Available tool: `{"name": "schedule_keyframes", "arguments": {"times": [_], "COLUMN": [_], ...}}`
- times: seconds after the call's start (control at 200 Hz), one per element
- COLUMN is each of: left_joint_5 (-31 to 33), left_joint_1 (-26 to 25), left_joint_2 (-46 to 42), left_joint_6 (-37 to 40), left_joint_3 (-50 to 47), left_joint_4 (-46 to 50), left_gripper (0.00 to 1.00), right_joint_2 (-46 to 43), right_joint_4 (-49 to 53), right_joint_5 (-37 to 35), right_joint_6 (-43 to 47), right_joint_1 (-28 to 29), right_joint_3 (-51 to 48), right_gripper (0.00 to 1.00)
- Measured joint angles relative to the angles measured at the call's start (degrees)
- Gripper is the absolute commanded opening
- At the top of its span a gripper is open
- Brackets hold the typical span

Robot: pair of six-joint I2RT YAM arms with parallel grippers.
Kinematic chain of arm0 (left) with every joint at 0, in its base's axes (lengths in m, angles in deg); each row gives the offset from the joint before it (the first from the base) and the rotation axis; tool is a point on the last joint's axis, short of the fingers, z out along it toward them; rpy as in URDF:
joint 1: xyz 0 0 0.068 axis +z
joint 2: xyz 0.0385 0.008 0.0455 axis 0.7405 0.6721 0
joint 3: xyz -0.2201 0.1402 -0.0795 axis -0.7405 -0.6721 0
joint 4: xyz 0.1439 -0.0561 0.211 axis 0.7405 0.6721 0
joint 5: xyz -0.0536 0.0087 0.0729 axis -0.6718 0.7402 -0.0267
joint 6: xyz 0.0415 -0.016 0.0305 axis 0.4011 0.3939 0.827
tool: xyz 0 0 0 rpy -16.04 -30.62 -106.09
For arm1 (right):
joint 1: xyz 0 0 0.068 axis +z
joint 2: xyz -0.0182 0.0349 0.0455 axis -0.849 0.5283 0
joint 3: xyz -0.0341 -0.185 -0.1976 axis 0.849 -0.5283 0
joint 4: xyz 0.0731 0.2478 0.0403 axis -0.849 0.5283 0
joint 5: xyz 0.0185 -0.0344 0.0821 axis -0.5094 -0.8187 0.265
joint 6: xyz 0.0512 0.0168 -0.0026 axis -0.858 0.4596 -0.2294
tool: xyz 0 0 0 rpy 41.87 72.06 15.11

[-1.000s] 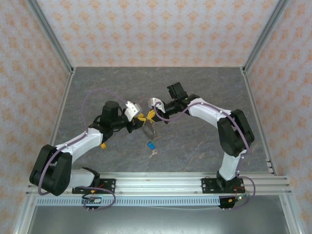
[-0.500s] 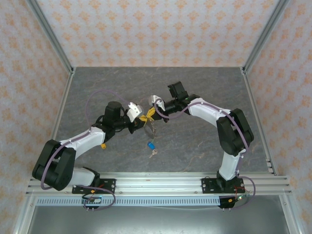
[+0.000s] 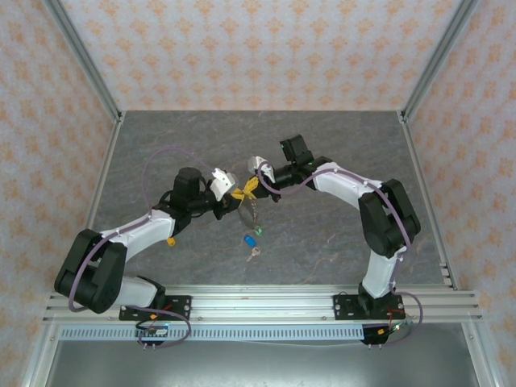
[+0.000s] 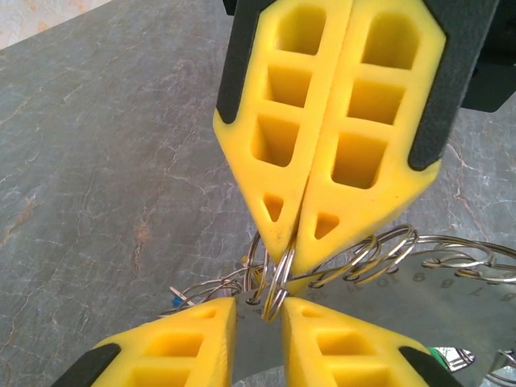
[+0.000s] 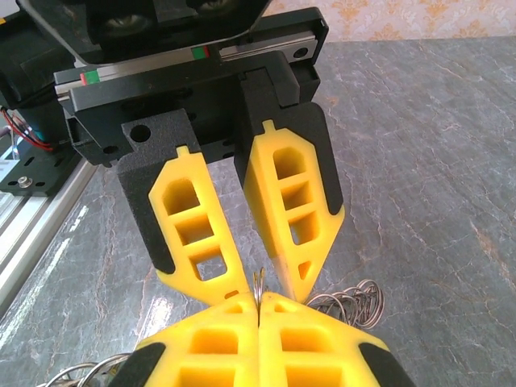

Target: Put the keys on the keyring

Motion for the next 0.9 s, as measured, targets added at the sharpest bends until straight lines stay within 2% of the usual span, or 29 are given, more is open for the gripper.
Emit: {"name": "schedule_keyframes", "arguments": {"times": [0.375,0.581,0.656,0.841,0.901], "left_joint_5": [-1.8,-2.2,-2.2,-2.2,-2.3], "left_joint_1": [0.0,0.0,0.0,0.0,0.0], "left_joint_2": [-0.4,-0.4,-0.4,-0.4,-0.4], "left_joint_6": [-2.8,-2.8,-2.5,-2.6,-2.5], "left_joint_3": [-1.0,-1.0,-1.0,-1.0,-1.0], "left_joint_4": [-4.5,-4.4,-4.3,-4.0,-3.8], "left_gripper": [0.21,0.14,0.00,0.00,0.00], "right_joint_2": [0.0,0.0,0.0,0.0,-0.2], "right_joint_4": [-1.1,-1.7,-2.2,-3.0,-3.0], "right_joint_5": [1.5,1.7,1.7,1.9,1.7], "right_joint_6": [-0.9,-1.3,-1.3,-1.3,-1.3], "right_joint_1": [-0.5,-0.6,-0.7,-0.9,-0.9], "right_joint_3": [-0.8,-0.9,-1.2,-1.9,-2.2], "right_gripper": [0.00,0.00,0.00,0.00,0.10]}}
